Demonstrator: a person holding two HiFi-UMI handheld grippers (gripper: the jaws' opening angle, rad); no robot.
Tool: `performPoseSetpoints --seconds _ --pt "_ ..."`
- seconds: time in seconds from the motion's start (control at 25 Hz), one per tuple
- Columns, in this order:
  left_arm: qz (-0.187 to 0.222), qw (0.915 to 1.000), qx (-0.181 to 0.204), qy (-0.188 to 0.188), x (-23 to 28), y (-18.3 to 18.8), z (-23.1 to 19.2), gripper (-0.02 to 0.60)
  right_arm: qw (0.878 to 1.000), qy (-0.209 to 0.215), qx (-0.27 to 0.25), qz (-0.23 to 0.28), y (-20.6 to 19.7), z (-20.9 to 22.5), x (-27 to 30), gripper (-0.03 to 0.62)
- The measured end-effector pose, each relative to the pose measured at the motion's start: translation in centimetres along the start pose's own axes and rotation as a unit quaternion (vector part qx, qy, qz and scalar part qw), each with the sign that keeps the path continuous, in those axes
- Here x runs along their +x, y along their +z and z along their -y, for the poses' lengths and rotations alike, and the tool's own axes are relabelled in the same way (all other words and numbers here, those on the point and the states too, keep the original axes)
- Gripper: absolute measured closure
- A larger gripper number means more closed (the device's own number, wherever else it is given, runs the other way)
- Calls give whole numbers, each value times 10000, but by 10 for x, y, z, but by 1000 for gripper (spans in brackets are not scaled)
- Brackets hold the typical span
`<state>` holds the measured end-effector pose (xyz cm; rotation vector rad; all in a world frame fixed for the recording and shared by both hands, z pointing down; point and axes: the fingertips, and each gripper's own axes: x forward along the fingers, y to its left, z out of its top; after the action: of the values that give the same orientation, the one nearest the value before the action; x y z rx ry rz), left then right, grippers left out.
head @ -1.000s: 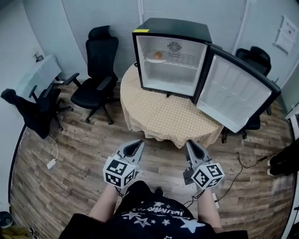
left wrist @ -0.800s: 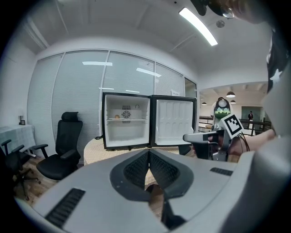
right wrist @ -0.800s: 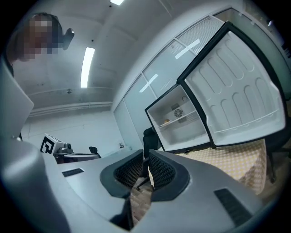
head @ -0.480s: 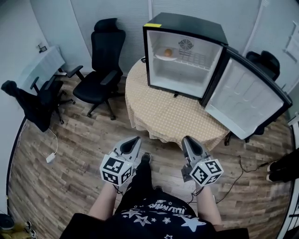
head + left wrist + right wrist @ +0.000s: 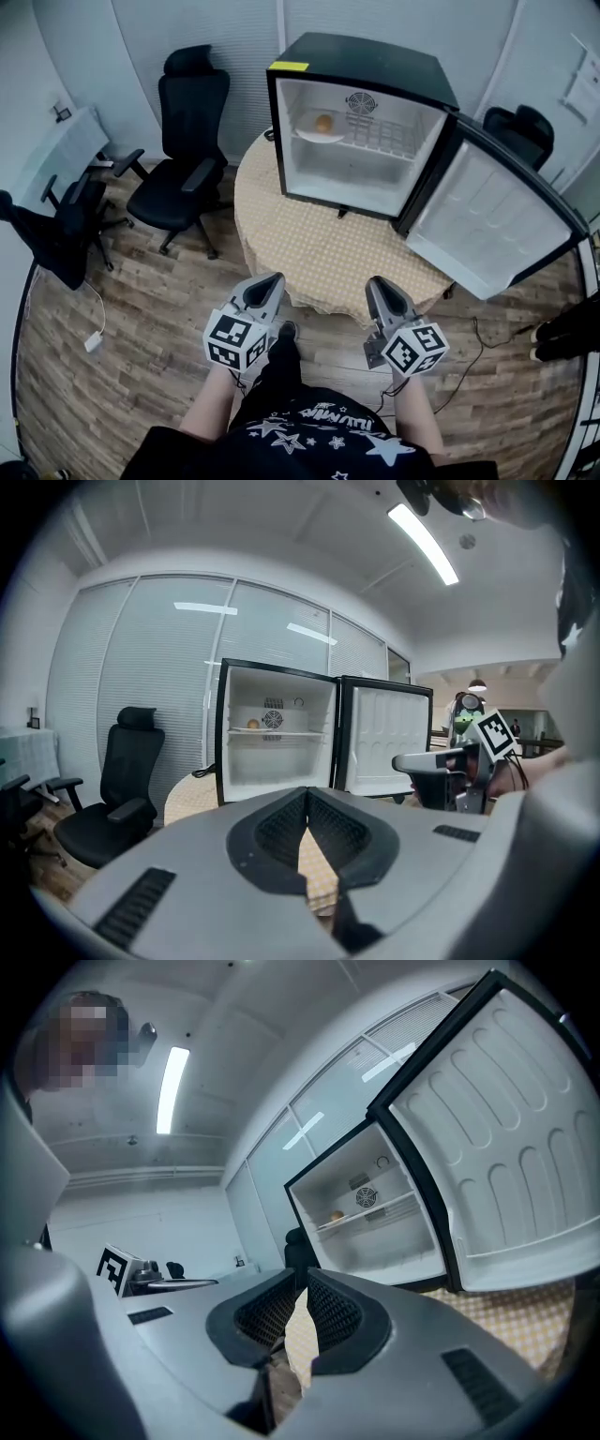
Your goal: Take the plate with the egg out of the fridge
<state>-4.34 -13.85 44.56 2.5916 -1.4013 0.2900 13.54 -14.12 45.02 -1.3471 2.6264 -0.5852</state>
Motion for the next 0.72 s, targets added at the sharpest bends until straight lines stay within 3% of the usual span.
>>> performPoseSetpoints --seconds 0.32,0.72 --pt "11 9999 -52 -91 47 16 -47 574 9995 28 -214 240 23 13 53 542" --pt "40 9996 -21 -265 100 41 -104 574 9984 -62 501 257 41 35 128 542"
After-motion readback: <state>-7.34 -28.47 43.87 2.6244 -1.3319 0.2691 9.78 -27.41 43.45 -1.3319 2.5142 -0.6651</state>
